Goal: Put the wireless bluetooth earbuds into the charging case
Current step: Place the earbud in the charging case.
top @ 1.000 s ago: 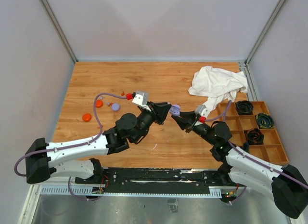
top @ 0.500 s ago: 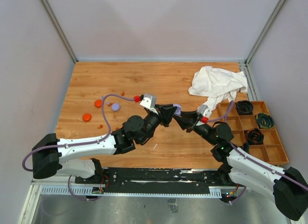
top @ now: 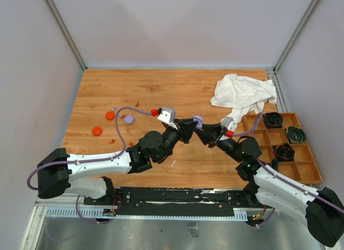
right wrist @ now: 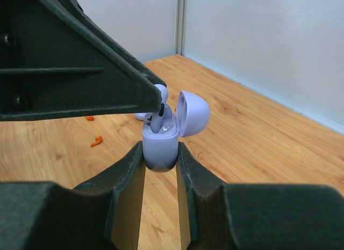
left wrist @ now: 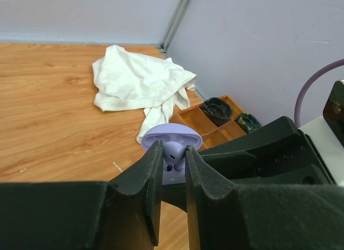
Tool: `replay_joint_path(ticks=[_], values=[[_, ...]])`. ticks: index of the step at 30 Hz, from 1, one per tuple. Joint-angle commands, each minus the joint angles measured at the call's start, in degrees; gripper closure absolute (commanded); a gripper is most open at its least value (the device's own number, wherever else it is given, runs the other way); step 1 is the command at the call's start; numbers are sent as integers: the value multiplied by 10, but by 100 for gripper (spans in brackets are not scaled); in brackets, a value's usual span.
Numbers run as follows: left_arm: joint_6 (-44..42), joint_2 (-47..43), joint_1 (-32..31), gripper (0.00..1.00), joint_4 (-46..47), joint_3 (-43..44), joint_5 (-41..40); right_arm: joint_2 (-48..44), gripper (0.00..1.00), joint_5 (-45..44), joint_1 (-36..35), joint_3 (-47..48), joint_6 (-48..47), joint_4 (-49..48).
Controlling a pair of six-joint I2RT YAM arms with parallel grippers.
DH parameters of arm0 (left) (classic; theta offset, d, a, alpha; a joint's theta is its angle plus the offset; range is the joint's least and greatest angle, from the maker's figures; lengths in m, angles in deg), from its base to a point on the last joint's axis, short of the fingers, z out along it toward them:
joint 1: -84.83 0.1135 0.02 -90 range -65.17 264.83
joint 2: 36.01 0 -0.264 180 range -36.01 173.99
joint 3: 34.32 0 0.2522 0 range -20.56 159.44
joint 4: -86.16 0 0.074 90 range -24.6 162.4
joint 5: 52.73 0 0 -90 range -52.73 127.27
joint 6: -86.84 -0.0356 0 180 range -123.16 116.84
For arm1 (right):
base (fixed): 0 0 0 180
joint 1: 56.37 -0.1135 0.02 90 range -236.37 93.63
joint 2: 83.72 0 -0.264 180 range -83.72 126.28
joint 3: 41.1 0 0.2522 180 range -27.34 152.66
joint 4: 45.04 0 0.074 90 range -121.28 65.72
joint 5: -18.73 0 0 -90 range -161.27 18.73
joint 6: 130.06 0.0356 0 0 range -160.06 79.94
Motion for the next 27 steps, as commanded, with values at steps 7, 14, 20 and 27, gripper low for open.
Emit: replay_joint_path(ticks=[7, 14, 20, 27], values=[[0, -6, -7, 78, 21, -8, -22, -8, 96, -10, -9, -5, 6, -25], [2, -13, -9, 70, 19, -11, -6, -6, 96, -10, -9, -5, 6, -25], [5, -20, -9, 66, 18, -14, -1, -7, 95, -9, -9, -5, 6, -24], [19, -29, -9, 58, -22, 3, 16, -5, 95, -8, -9, -4, 5, -23]])
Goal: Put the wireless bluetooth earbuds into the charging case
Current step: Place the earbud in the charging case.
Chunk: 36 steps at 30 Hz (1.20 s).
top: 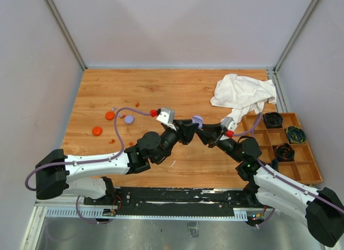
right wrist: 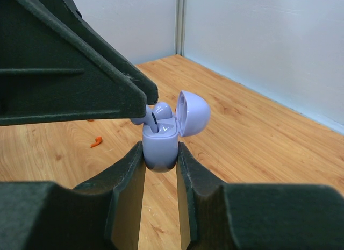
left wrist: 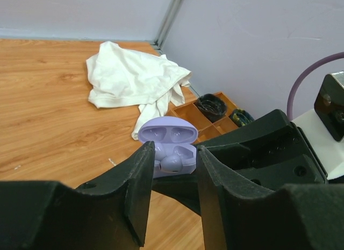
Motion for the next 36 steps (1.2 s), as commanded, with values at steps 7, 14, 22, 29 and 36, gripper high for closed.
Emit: replay_joint_path(ticks=[7, 14, 22, 29, 36], values=[[37, -19, -6, 56, -89, 48, 44, -5, 95, -5, -9, -5, 4, -22], [55, -24, -6, 56, -98, 52, 74, -8, 95, -5, -9, -7, 4, -21], [55, -20, -6, 54, -100, 65, 86, -8, 95, -2, -9, -6, 4, -19], [55, -18, -5, 51, -105, 77, 96, -6, 95, 0, -9, -5, 4, -17], [58, -53, 35, 43, -152, 75, 125, -2, 95, 9, -9, -2, 4, -15]])
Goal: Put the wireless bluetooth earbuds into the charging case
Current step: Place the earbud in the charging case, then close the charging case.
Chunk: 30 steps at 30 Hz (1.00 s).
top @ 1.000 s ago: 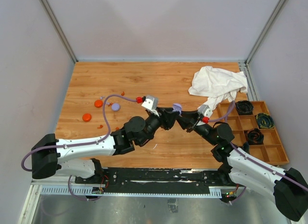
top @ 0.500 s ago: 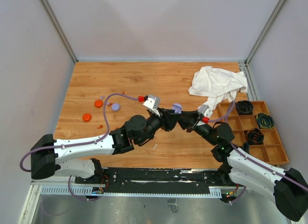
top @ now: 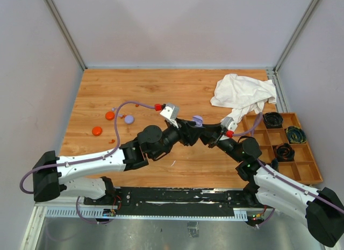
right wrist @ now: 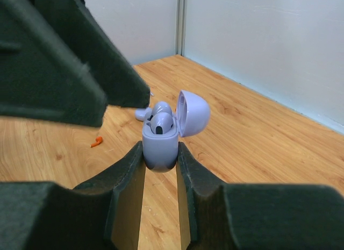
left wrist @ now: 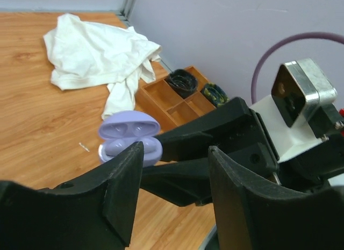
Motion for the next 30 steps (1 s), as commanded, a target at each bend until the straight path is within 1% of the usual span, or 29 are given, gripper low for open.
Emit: replay_joint_path(ticks=[1, 4, 6, 8, 11, 15, 17, 23, 30], values=[[4, -45, 44, 42, -34, 10, 38, 0, 95, 13, -8, -1, 4, -14], [5, -69, 84, 37, -64, 4, 78, 4, 95, 23, -9, 3, 4, -12], [3, -81, 112, 32, -77, -1, 120, 6, 95, 25, -8, 4, 5, -12], [0, -86, 135, 30, -87, -2, 164, 7, 95, 30, -8, 6, 5, -11], [0, -83, 171, 25, -95, 1, 231, 13, 95, 44, -9, 14, 8, -8], [5, -64, 212, 18, -96, 10, 345, 24, 95, 64, -9, 23, 17, -8], [3, -54, 224, 15, -99, 14, 373, 26, 95, 68, -8, 25, 23, -12], [18, -17, 248, 12, -84, 16, 469, 30, 95, 86, -8, 31, 31, -15], [28, 6, 252, 13, -64, 17, 528, 44, 95, 106, -8, 35, 48, -34]])
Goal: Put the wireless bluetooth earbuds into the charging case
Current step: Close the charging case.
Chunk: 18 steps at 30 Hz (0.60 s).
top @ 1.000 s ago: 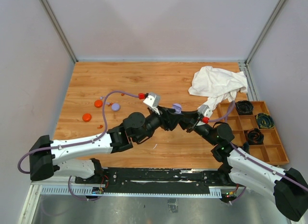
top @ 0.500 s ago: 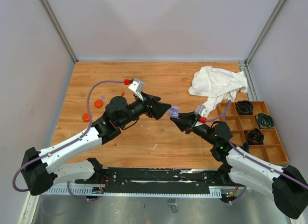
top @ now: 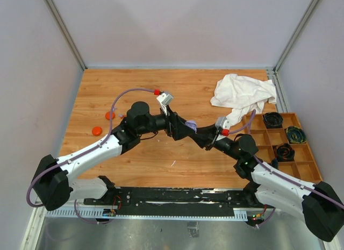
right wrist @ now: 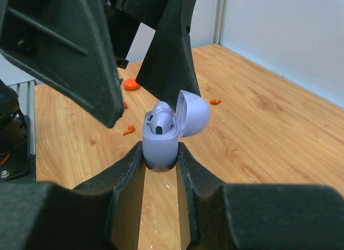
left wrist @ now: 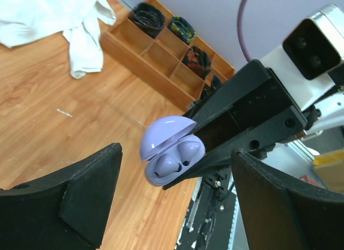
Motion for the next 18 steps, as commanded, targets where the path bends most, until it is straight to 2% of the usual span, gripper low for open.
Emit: replay_joint_path(ticks=[1, 11, 18], values=[[10, 8, 7, 13, 28, 18, 70, 7, 95, 26, -8, 22, 19, -32], [46, 4, 29, 18, 93, 0, 140, 28, 95, 51, -7, 28, 25, -38], [48, -14, 46, 20, 106, -18, 147, 47, 95, 82, -7, 39, 30, -39]])
